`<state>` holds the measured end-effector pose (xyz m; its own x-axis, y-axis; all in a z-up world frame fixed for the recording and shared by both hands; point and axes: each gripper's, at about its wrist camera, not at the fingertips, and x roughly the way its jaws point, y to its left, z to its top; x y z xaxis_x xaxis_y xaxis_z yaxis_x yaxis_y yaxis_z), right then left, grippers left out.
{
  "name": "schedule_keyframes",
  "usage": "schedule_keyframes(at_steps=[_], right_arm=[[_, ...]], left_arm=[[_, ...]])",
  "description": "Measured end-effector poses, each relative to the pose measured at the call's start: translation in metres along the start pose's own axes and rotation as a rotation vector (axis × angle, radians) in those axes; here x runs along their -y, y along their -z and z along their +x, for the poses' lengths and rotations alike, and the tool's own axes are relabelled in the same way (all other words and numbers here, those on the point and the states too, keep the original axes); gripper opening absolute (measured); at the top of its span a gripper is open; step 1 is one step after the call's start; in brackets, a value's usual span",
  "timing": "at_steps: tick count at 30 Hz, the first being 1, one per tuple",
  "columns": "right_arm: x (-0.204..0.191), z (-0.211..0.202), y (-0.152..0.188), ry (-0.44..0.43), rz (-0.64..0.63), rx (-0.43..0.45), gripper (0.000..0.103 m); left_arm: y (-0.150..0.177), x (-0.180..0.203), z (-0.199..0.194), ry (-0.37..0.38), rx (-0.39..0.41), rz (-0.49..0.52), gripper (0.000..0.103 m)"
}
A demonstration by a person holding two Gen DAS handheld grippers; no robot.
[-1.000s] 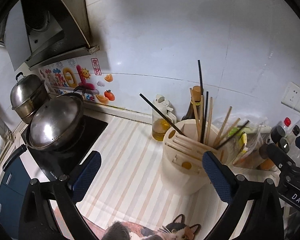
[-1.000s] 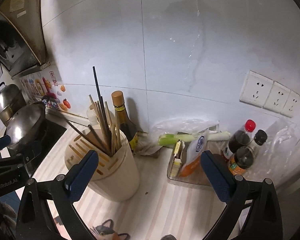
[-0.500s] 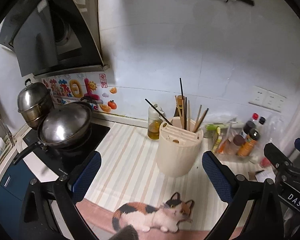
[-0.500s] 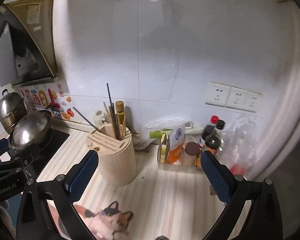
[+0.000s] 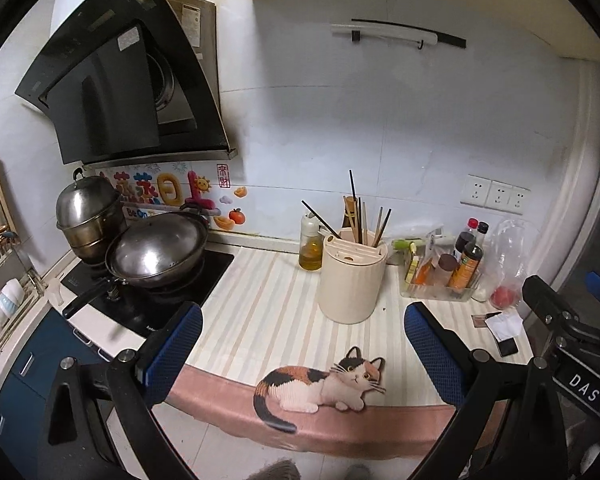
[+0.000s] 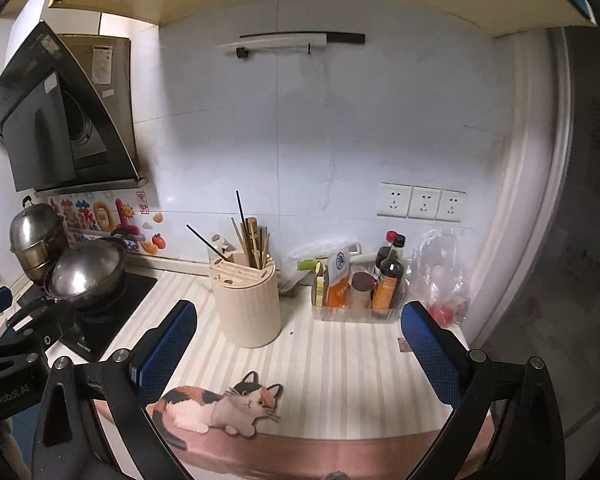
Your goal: Organize utensils
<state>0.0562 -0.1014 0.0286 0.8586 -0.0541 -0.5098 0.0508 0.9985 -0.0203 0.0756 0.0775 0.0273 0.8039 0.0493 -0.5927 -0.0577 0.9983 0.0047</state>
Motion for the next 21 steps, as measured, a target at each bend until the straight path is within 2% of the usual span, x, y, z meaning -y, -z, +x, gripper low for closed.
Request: schedule_keyframes(at_steps=[5,10,14,21], right_arm=[[0.007,-0.024,0.002,0.007,0.007,0.015,0.103],[0.015,-0.033,-0.001,-0.008,0.010,0.017,0.103],[0.019,-0.027,-0.006,-0.010,0.008,-0.005,0.103],[0.022,-0.014,-0.008,-0.015,-0.001,-0.041,0.103]], left_arm=[[0.006,0.005,-0.017,-0.008,0.010,0.006,0.103],[0.007,0.011,-0.020,-0.038,-0.013,-0.001,0.103],[0.006,0.014,-0.017,-0.038,-0.047,-0.012,0.103],[0.005,0.020,-0.013,-0.035,-0.060,-0.002,0.103]])
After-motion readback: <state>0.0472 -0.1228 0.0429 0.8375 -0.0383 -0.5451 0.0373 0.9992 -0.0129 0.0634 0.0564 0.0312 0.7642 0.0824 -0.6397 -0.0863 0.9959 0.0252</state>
